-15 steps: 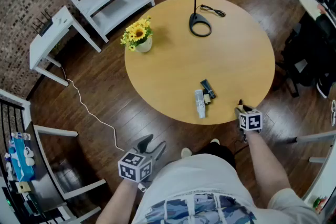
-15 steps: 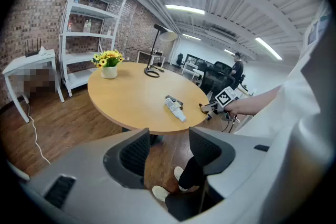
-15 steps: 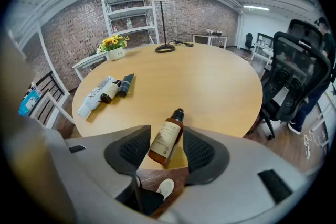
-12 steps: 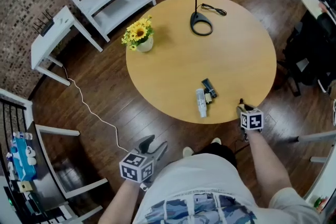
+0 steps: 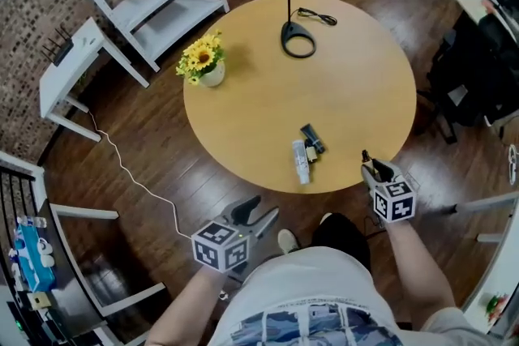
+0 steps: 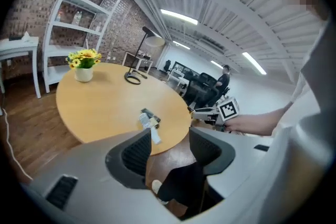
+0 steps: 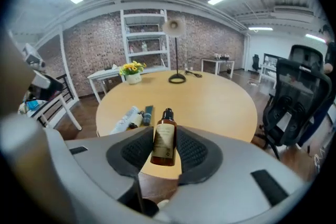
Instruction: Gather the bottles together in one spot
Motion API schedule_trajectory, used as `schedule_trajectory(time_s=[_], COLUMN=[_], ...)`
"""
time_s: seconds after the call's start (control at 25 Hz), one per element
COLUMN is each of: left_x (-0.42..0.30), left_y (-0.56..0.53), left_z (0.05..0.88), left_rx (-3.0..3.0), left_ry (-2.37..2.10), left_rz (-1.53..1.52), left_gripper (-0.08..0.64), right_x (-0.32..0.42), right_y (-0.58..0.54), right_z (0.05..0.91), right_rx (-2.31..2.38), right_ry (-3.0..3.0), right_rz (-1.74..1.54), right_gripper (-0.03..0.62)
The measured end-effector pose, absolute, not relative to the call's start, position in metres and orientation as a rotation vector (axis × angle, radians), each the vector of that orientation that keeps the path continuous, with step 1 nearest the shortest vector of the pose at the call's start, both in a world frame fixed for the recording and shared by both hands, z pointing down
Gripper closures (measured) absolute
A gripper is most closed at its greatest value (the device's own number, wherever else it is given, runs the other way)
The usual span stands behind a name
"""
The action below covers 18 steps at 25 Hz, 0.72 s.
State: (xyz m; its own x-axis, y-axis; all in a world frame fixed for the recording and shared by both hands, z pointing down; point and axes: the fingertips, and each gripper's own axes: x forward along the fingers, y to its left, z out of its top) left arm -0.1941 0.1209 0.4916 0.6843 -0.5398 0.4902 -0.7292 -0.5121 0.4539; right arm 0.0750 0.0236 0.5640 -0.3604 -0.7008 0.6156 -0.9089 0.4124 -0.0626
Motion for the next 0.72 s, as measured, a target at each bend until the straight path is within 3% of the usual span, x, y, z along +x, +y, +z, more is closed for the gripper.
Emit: schedule_trajectory(time_s=[0.28,0.56,0.72], left_x=[-0.075,-0.009,0.012], left_y=[0.064,-0.001,-0.035], left_z=[0.428,0.415,0.425], left_rx=[2.347,2.223,2.19], left_ry=[-0.573,-0.452,-0.457], left_rz=[0.154,0.058,0.101], left_gripper=[0.348,0.348,0.425], right_x=[0.011,0.001,0.011], right_y=[0.051,0.021,-0.01], right_z=[0.454,0.424,0.429], right_rx=[1.251,1.145,1.063], right_ry=[-2.456,-2.546,-2.54], right_rz=[0.231,0.04,-0.094], right_gripper=[0.436,0.436,0.436])
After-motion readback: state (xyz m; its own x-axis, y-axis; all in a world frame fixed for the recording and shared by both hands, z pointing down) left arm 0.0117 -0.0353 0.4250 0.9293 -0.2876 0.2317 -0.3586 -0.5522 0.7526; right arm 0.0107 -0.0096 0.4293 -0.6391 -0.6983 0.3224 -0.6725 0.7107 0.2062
